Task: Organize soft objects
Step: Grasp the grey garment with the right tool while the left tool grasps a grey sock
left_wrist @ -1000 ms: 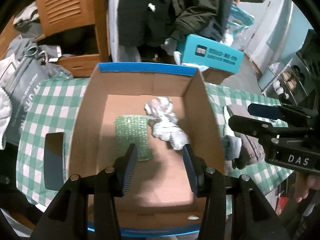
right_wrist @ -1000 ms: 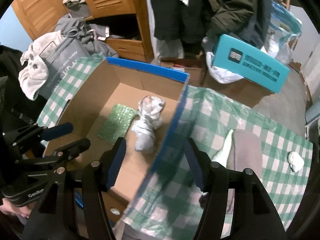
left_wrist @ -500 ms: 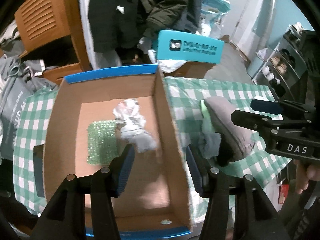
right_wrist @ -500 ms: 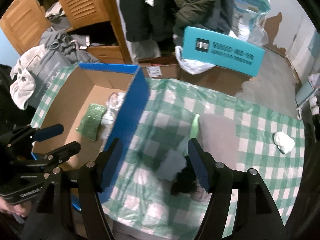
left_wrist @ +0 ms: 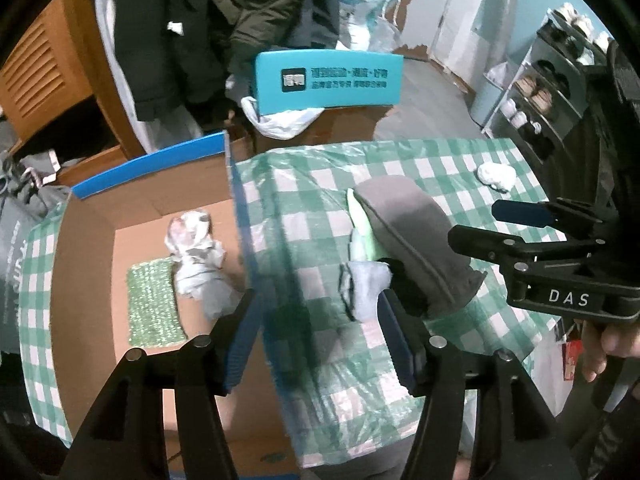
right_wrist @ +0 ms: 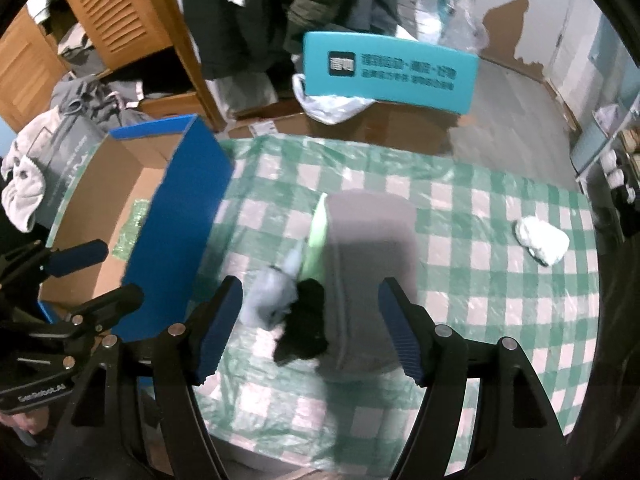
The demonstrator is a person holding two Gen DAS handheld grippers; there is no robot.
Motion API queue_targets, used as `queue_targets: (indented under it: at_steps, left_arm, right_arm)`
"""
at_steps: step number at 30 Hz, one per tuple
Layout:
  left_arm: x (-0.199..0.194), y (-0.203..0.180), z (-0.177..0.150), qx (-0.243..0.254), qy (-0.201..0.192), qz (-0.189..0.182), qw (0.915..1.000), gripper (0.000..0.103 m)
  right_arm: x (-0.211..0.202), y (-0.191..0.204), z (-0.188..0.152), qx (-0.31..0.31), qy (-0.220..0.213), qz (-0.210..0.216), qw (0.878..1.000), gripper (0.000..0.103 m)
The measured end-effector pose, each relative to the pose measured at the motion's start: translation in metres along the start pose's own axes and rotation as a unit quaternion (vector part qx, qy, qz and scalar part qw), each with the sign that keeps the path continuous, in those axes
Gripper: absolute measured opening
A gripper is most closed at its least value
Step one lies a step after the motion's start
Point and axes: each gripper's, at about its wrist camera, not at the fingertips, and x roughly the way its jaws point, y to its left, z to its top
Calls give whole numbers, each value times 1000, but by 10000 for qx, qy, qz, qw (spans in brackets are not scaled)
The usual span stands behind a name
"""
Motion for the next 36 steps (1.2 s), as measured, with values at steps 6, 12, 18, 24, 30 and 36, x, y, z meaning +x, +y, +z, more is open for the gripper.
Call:
queue_targets:
  at_steps: [6, 12, 18, 24, 30, 36]
  left_arm:
    - [14, -10, 3, 21, 181, -34, 9998, 64]
    - [30, -14, 5, -71, 324, -52, 9994, 71]
    - [49, -24, 6, -39, 518, -85, 9986, 74]
    - [70, -37, 6, 39, 711, -89, 9974, 74]
    - [92, -39, 2, 7, 963, -72, 9953, 74]
    - [108, -37, -1, -96, 1108, -82, 9938, 74]
  right_arm:
    - [1, -20, -4, 156, 12, -14, 9999, 72]
    - [9, -33, -8, 241, 71, -57, 9997, 78]
    - [25, -46, -16, 344, 264, -74, 9990, 78]
    - [32, -59, -21, 462, 344, -73, 9983, 78]
    - [41, -64, -22, 488, 447, -62, 9978, 78]
    - [57, -69, -25, 535, 642, -26, 9965, 78]
